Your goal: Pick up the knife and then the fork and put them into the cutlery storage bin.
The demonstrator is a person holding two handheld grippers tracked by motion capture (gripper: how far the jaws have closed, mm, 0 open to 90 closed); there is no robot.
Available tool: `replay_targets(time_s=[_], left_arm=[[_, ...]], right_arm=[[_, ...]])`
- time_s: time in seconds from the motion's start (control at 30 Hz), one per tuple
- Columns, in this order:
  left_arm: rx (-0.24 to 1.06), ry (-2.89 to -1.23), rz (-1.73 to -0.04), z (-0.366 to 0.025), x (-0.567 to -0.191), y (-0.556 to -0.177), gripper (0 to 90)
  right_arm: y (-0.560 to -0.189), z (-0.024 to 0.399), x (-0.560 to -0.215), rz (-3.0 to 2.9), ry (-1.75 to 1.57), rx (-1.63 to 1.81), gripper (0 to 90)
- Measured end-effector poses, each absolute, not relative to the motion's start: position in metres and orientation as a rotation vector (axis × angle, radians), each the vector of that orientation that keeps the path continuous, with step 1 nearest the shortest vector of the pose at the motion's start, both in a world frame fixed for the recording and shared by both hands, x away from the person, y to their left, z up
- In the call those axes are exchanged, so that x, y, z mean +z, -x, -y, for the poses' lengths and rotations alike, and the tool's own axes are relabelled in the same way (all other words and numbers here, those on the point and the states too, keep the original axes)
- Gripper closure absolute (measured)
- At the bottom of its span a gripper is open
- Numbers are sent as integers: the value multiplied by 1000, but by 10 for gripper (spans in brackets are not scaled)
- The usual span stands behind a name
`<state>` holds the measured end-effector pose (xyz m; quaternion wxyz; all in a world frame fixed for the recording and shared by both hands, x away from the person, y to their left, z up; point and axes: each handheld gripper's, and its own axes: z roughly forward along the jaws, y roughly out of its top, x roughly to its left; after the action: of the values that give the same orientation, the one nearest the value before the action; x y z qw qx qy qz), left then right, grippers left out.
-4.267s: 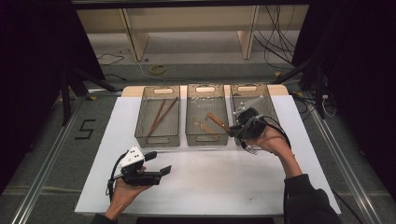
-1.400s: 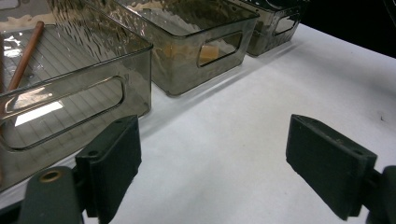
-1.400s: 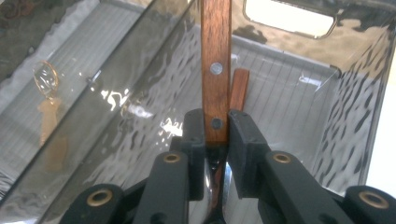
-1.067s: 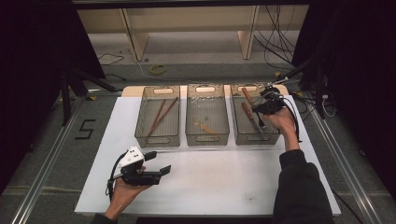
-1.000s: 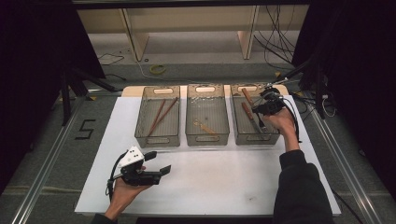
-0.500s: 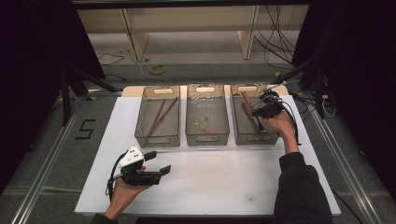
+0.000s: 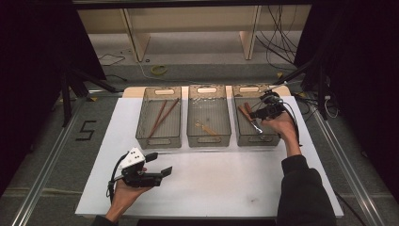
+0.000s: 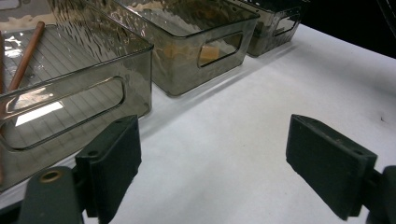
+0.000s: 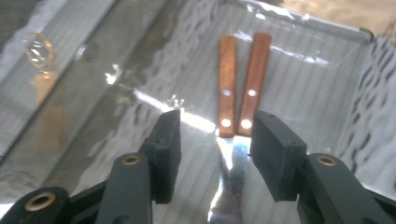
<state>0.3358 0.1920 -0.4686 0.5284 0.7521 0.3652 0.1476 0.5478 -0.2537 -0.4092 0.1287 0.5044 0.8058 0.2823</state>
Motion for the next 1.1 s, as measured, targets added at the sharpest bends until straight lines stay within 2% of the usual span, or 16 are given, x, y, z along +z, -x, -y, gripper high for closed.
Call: replay_targets(time_s=[0.27, 0.47, 1.1], left_arm=[[354, -1795, -872, -192, -468, -336, 174], [356, -1795, -870, -192, -468, -336, 175], [334, -1776, -881, -194, -469, -339, 175]], right_arm=[[-536, 245, -400, -2347, -1414, 900, 447], [-517, 234, -398, -2379, -1341, 956, 348], [-436, 206, -406, -2352, -1188, 1220, 281]])
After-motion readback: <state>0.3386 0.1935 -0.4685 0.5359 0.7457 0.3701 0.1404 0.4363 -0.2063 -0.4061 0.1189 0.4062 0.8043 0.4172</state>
